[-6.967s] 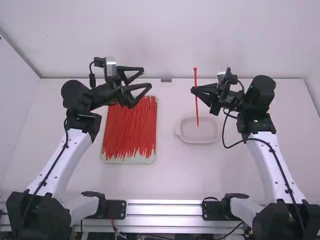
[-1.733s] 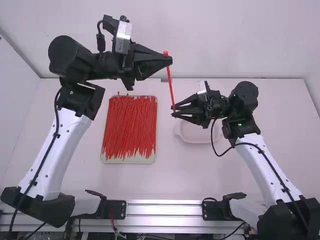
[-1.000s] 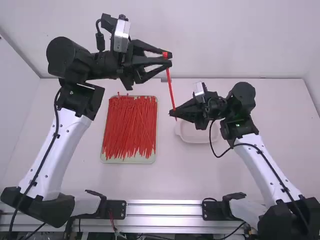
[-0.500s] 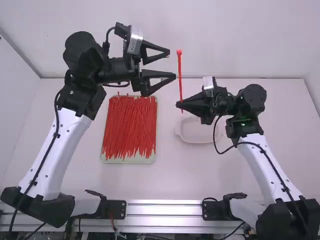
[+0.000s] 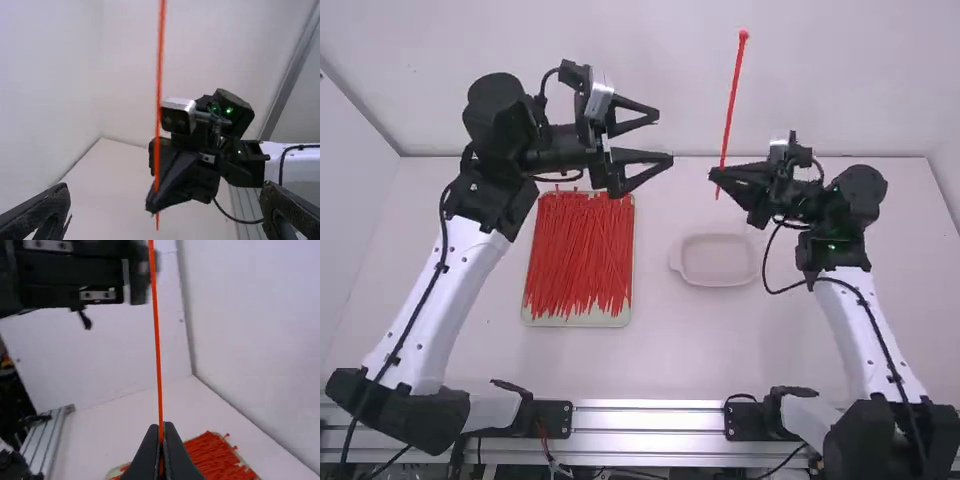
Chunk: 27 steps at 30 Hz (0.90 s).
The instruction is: Fasten the cable tie
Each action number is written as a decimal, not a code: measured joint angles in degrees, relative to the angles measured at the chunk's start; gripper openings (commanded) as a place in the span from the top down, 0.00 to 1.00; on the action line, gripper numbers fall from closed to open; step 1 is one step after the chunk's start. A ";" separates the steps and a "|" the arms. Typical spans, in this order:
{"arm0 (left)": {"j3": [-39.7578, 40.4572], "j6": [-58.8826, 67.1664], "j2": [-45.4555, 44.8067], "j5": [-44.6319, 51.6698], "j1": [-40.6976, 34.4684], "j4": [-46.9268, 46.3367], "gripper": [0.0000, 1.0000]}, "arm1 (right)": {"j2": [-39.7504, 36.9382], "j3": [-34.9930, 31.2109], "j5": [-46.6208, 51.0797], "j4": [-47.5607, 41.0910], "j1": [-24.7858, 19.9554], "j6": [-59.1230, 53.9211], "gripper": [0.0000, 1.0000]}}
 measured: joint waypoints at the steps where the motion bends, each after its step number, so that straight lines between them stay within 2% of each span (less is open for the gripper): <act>1: -0.04 0.00 0.00 0.00 0.00 0.02 0.01 | 0.00 0.20 1.95 -3.48 -0.83 -0.63 1.00; 2: -0.09 0.02 0.00 0.00 0.00 0.04 0.01 | 0.02 0.26 2.62 -4.63 -1.09 -0.79 1.00; 6: -0.11 0.02 -0.02 0.00 0.00 0.04 0.01 | 0.00 1.57 13.35 -18.43 -2.80 -5.14 1.00; 13: -0.11 0.02 0.00 -0.59 0.00 0.04 0.01 | 0.74 3.93 25.92 -27.32 -3.04 -10.51 1.00; 21: -0.11 0.00 0.00 -0.92 0.02 0.52 0.01 | 9.05 10.54 38.91 -36.98 -4.70 -13.90 1.00; 25: -0.11 -0.02 -0.02 -1.27 0.02 0.52 0.01 | 12.85 12.83 49.18 -41.48 -3.39 -14.60 1.00; 27: -0.11 0.00 -0.02 -1.42 0.00 0.52 0.01 | 14.10 13.88 57.70 -44.24 -2.03 -14.88 1.00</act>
